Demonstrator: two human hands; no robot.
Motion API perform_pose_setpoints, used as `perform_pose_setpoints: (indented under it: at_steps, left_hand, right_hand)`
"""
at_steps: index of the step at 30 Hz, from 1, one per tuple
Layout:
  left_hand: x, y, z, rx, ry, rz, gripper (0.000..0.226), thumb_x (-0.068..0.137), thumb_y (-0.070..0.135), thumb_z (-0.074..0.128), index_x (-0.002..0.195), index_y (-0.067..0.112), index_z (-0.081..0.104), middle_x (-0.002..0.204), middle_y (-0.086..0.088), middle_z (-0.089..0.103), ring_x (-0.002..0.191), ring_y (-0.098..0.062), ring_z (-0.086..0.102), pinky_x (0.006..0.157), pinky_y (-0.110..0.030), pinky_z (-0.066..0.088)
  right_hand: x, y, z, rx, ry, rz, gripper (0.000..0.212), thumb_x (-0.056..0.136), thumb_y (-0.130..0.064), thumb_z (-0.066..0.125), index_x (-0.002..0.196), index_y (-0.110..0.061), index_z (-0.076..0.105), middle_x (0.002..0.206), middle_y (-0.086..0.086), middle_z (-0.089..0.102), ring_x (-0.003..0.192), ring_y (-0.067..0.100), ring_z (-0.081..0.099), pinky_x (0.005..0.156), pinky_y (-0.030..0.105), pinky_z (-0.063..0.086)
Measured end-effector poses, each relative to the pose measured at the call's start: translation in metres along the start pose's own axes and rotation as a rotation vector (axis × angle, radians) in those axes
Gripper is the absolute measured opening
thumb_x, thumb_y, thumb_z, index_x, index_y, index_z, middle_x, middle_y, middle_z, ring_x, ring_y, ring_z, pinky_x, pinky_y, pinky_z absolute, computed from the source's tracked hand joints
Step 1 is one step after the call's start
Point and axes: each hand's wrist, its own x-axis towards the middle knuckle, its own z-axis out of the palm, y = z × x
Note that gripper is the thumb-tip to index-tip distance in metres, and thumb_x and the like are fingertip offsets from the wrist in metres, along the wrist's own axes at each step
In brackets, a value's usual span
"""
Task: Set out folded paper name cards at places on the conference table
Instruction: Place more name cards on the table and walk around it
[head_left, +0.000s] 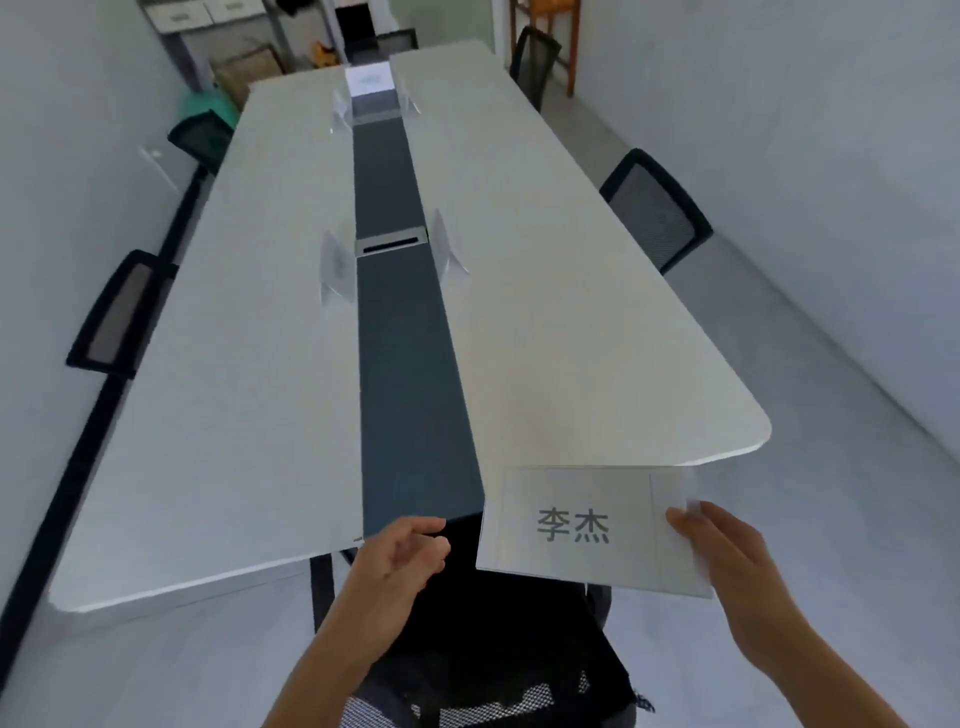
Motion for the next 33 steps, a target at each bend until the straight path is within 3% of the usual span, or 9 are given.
perform_pose_setpoints:
  at_steps: [6, 9, 14, 18, 23, 26, 28, 31, 33]
  left_hand:
    - [0.016, 0.011, -0.005, 0.073, 0.173, -0.04, 0.015, 0.087, 0.03, 0.062, 0.102, 0.034, 0.064, 0.1, 0.01, 0.07, 0.098, -0.006, 0.065, 0.093, -0.032, 0.049]
    - [0.033, 0.02, -0.015, 0.241, 0.169, 0.001, 0.031, 0.084, 0.038, 0.064, 0.112, 0.04, 0.052, 0.114, 0.03, 0.052, 0.104, 0.006, 0.052, 0.096, -0.027, 0.044]
    - [0.092, 0.036, -0.046, 0.539, -0.108, 0.052, 0.071, 0.069, 0.052, 0.074, 0.13, 0.046, 0.039, 0.126, 0.028, 0.045, 0.113, 0.0, 0.046, 0.1, -0.028, 0.041]
    - [0.152, 0.034, -0.078, 0.491, -0.37, -0.019, 0.049, 0.063, 0.044, 0.082, 0.107, 0.037, 0.062, 0.104, 0.02, 0.069, 0.098, -0.001, 0.063, 0.091, -0.032, 0.051]
    - [0.228, 0.012, -0.114, 0.447, -0.425, -0.023, 0.036, 0.067, 0.033, 0.082, 0.099, 0.031, 0.066, 0.107, 0.01, 0.07, 0.098, -0.012, 0.064, 0.085, -0.026, 0.055]
    - [0.276, -0.001, -0.132, 0.497, -0.405, 0.007, 0.041, 0.067, 0.035, 0.082, 0.103, 0.028, 0.065, 0.11, 0.007, 0.068, 0.098, -0.015, 0.063, 0.086, -0.03, 0.056]
    - [0.309, -0.006, -0.146, 0.565, -0.338, 0.037, 0.048, 0.065, 0.04, 0.081, 0.108, 0.027, 0.064, 0.115, 0.005, 0.066, 0.1, -0.016, 0.061, 0.088, -0.034, 0.055]
    - [0.355, 0.002, -0.164, 0.714, -0.177, 0.142, 0.058, 0.065, 0.045, 0.08, 0.117, 0.026, 0.061, 0.118, 0.002, 0.066, 0.101, -0.02, 0.062, 0.086, -0.031, 0.051]
    - [0.383, 0.013, -0.169, 0.867, -0.076, 0.243, 0.055, 0.07, 0.045, 0.076, 0.119, 0.024, 0.059, 0.116, 0.0, 0.068, 0.099, -0.022, 0.063, 0.08, -0.027, 0.044]
  right_hand:
    - [0.072, -0.02, 0.024, -0.055, -0.262, -0.006, 0.025, 0.084, -0.024, 0.064, 0.09, 0.0, 0.065, 0.079, 0.004, 0.068, 0.075, 0.02, 0.059, 0.065, 0.029, 0.044]
    - [0.094, -0.025, 0.051, -0.074, -0.396, 0.01, 0.039, 0.071, -0.034, 0.061, 0.089, 0.001, 0.062, 0.075, 0.001, 0.069, 0.067, 0.011, 0.065, 0.057, 0.02, 0.047]
    - [0.128, -0.034, 0.101, -0.099, -0.567, -0.026, 0.037, 0.07, -0.037, 0.064, 0.08, -0.003, 0.055, 0.071, -0.001, 0.063, 0.07, 0.017, 0.06, 0.061, 0.024, 0.044]
    - [0.156, -0.038, 0.148, -0.133, -0.62, -0.098, 0.04, 0.064, -0.045, 0.063, 0.083, -0.009, 0.06, 0.08, 0.004, 0.066, 0.075, 0.016, 0.064, 0.067, 0.025, 0.047]
    - [0.196, -0.033, 0.208, -0.214, -0.589, -0.114, 0.041, 0.065, -0.049, 0.058, 0.09, -0.017, 0.058, 0.092, 0.008, 0.068, 0.082, 0.016, 0.068, 0.065, 0.021, 0.052]
    - [0.228, -0.023, 0.24, -0.247, -0.53, -0.091, 0.028, 0.074, -0.047, 0.054, 0.088, -0.024, 0.056, 0.093, 0.001, 0.066, 0.086, 0.016, 0.065, 0.063, 0.018, 0.052]
    - [0.254, -0.006, 0.255, -0.277, -0.399, -0.111, 0.037, 0.081, -0.055, 0.044, 0.102, -0.029, 0.058, 0.107, -0.004, 0.066, 0.099, 0.016, 0.064, 0.073, 0.02, 0.053]
    - [0.296, 0.039, 0.258, -0.778, -0.117, -0.114, 0.062, 0.089, -0.065, 0.023, 0.137, -0.03, 0.041, 0.148, -0.002, 0.042, 0.135, 0.023, 0.04, 0.107, 0.042, 0.037]
    - [0.309, 0.072, 0.254, -1.227, -0.076, -0.135, 0.074, 0.088, -0.067, 0.01, 0.147, -0.025, 0.027, 0.158, 0.005, 0.023, 0.145, 0.028, 0.021, 0.114, 0.046, 0.024]
